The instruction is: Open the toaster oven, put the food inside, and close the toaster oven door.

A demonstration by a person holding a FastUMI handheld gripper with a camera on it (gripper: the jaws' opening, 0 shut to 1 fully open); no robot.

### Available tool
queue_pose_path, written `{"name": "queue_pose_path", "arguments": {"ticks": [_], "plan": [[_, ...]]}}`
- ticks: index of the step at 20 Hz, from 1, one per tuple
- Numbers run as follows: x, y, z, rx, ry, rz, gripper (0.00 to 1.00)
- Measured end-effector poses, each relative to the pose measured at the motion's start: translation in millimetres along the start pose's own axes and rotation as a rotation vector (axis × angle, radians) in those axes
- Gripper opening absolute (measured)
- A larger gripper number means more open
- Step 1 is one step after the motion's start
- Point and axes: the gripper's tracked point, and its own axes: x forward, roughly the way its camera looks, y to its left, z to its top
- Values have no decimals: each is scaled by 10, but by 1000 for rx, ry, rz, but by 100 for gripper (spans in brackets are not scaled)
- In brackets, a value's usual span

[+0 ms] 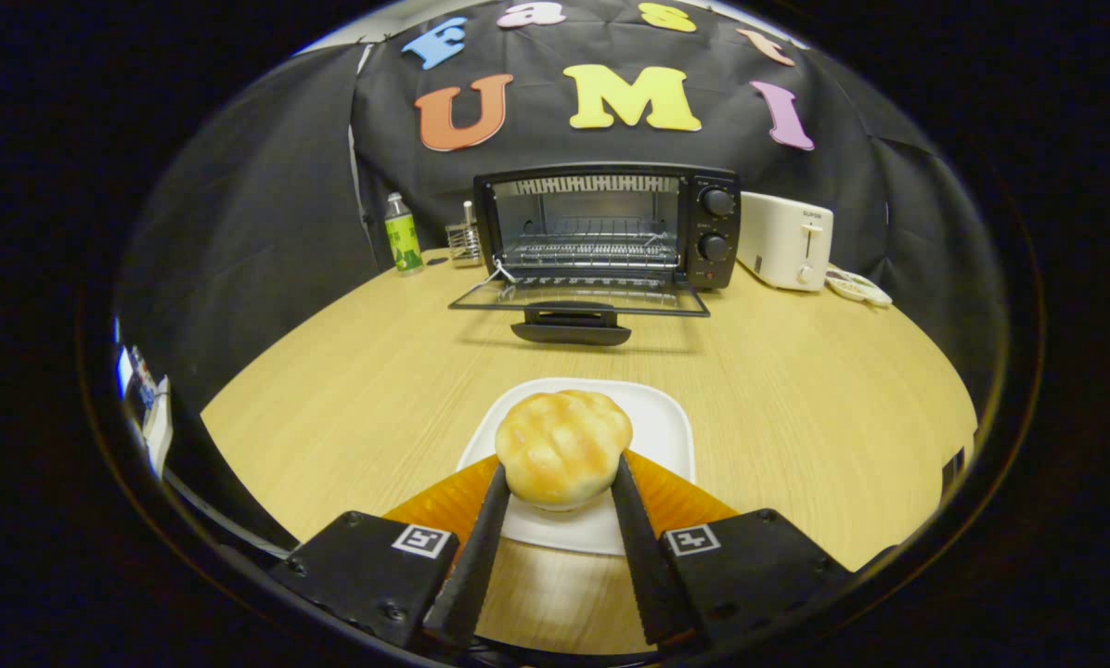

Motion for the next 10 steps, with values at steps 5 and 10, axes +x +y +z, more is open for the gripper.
{"name": "queue_pose_path", "arguments": {"ticks": [5,10], "plan": [[-183,77,454,96,-79,69,60],[-275,97,1075,199,-152,134,58]]}}
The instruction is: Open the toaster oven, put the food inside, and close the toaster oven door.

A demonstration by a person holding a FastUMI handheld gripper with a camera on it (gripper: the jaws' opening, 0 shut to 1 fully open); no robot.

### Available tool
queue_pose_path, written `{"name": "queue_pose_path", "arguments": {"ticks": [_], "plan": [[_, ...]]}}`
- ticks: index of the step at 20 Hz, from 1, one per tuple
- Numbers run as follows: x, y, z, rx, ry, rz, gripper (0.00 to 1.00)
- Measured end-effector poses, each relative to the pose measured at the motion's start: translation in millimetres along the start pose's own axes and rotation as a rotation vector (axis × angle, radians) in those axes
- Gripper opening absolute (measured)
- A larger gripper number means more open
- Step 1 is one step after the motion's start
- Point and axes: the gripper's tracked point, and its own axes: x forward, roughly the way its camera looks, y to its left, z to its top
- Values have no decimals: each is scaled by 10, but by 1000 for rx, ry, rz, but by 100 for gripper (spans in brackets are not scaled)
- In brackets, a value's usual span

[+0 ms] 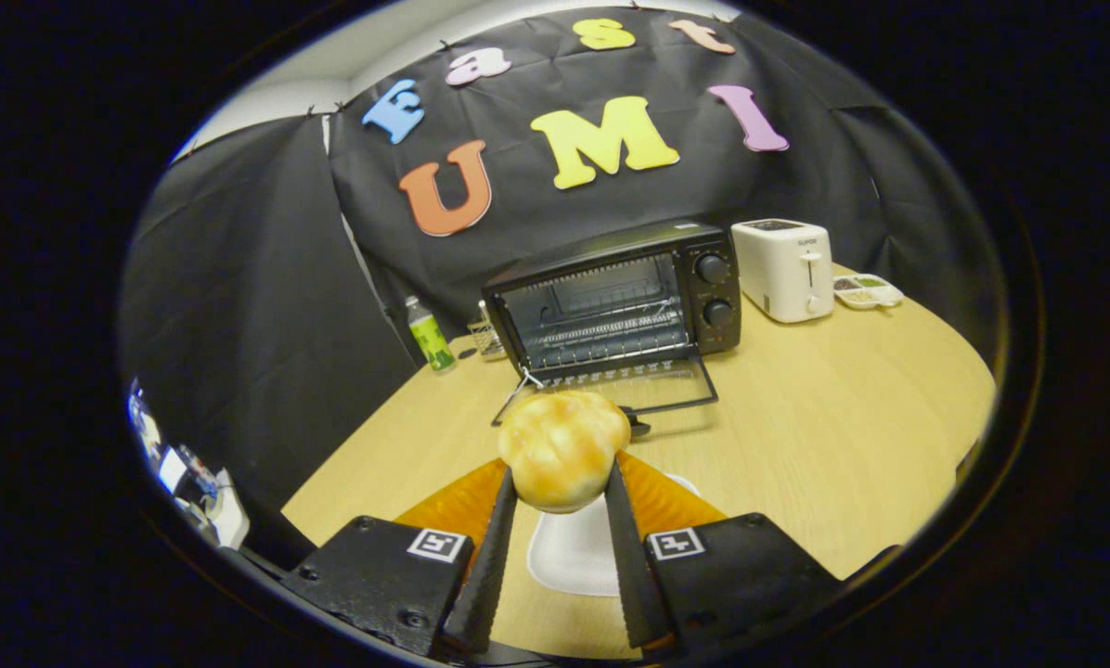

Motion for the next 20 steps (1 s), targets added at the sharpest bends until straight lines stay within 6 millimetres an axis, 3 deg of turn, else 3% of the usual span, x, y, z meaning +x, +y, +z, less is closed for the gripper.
{"name": "queue_pose_path", "arguments": {"ticks": [5,10,14,20], "plan": [[179,42,598,57,-53,27,57],[685,-43,1032,83,-47,19,58],[1188,-220,1133,72,-19,-24,58],[1905,-496,1089,46,24,-94,58]]}}
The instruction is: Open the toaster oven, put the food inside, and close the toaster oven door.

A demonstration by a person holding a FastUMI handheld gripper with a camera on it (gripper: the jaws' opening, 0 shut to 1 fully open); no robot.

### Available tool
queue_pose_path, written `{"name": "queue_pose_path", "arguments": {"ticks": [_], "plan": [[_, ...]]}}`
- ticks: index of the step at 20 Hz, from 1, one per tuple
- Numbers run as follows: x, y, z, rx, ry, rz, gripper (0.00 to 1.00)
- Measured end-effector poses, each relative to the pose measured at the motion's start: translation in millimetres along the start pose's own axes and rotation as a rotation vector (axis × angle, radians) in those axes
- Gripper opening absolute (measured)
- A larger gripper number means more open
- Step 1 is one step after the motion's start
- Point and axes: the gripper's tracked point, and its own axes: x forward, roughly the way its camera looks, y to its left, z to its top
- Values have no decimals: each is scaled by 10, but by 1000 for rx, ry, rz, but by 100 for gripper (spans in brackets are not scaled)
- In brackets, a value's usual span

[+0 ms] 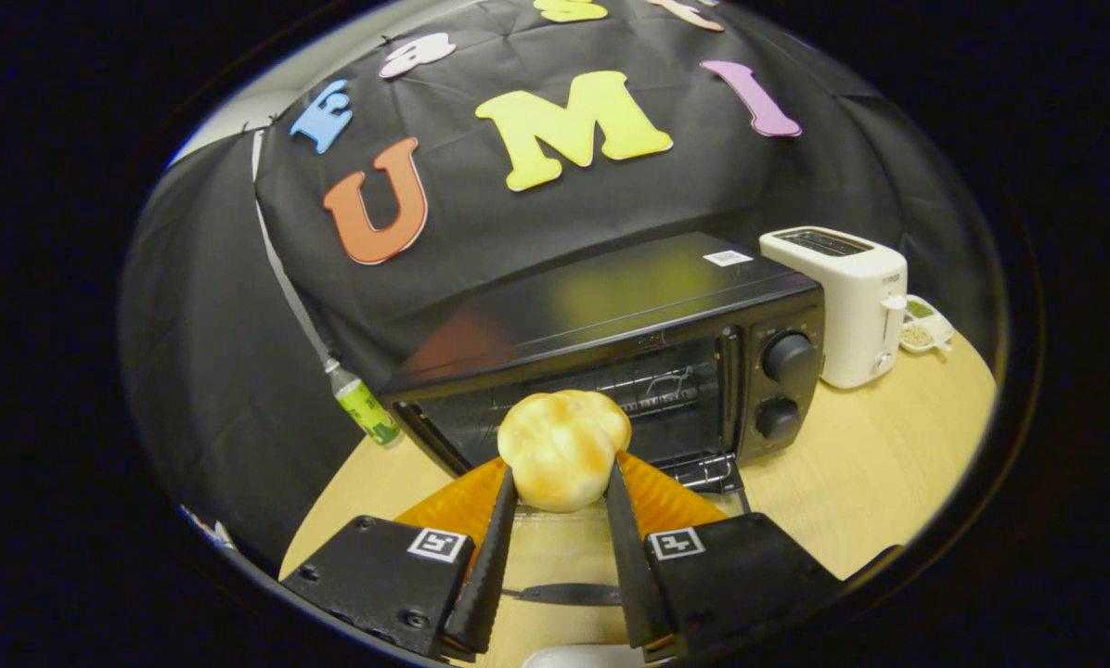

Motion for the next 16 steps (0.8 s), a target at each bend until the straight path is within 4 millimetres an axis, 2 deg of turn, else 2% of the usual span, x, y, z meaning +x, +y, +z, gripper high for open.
{"name": "queue_pose_path", "arguments": {"ticks": [5,10,14,16], "plan": [[539,-181,85,-19,5,-73,58],[983,-177,139,-76,17,-120,58],[1139,-228,156,-140,8,-161,59],[1178,-217,92,-147,30,-165,63]]}}
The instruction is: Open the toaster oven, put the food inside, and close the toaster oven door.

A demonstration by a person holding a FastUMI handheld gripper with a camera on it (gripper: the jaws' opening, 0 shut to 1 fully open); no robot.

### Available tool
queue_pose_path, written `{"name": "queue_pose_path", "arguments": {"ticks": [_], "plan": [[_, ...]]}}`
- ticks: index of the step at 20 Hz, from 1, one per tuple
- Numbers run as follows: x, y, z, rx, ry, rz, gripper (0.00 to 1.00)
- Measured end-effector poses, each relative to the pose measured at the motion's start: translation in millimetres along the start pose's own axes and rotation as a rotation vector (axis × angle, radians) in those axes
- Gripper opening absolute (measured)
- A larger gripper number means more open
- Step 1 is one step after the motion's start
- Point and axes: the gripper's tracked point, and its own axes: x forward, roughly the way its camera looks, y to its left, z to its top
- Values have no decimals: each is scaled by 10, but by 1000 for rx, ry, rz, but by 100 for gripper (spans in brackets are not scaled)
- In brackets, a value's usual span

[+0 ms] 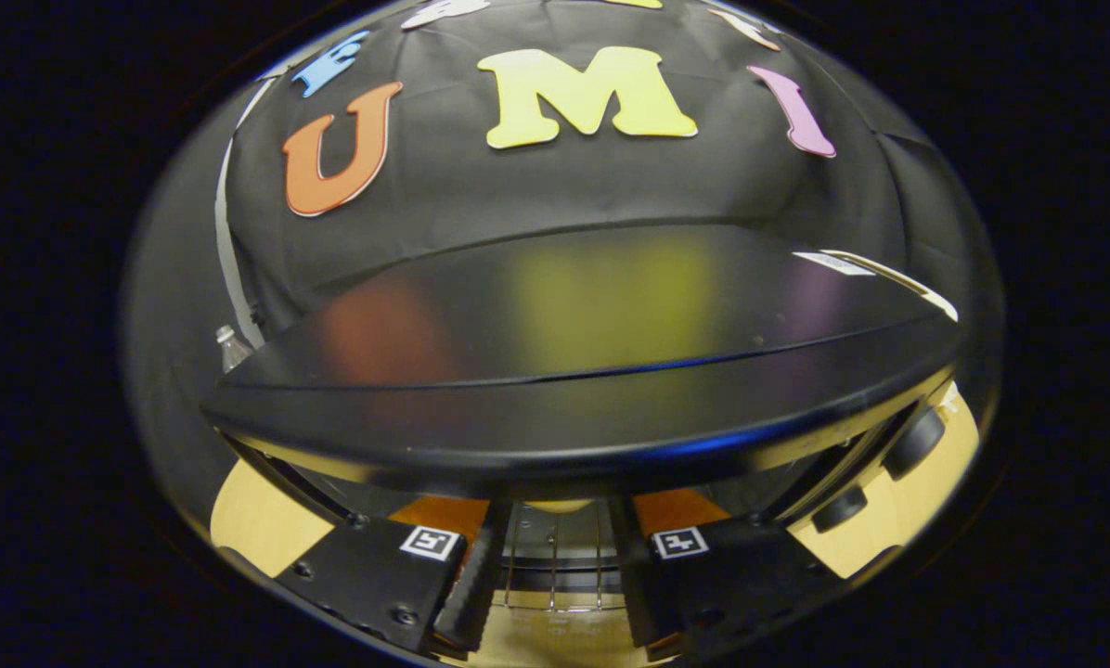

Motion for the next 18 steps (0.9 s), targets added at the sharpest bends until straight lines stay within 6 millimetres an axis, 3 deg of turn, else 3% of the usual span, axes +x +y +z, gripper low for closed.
{"name": "queue_pose_path", "arguments": {"ticks": [3,4,8,14,18], "plan": [[-9,18,-47,-4,25,0,70],[-31,21,-41,0,23,3,78],[-277,17,42,30,-6,17,86],[-935,71,-78,5,-33,41,98],[-1624,132,-115,-1,-91,62,98]]}}
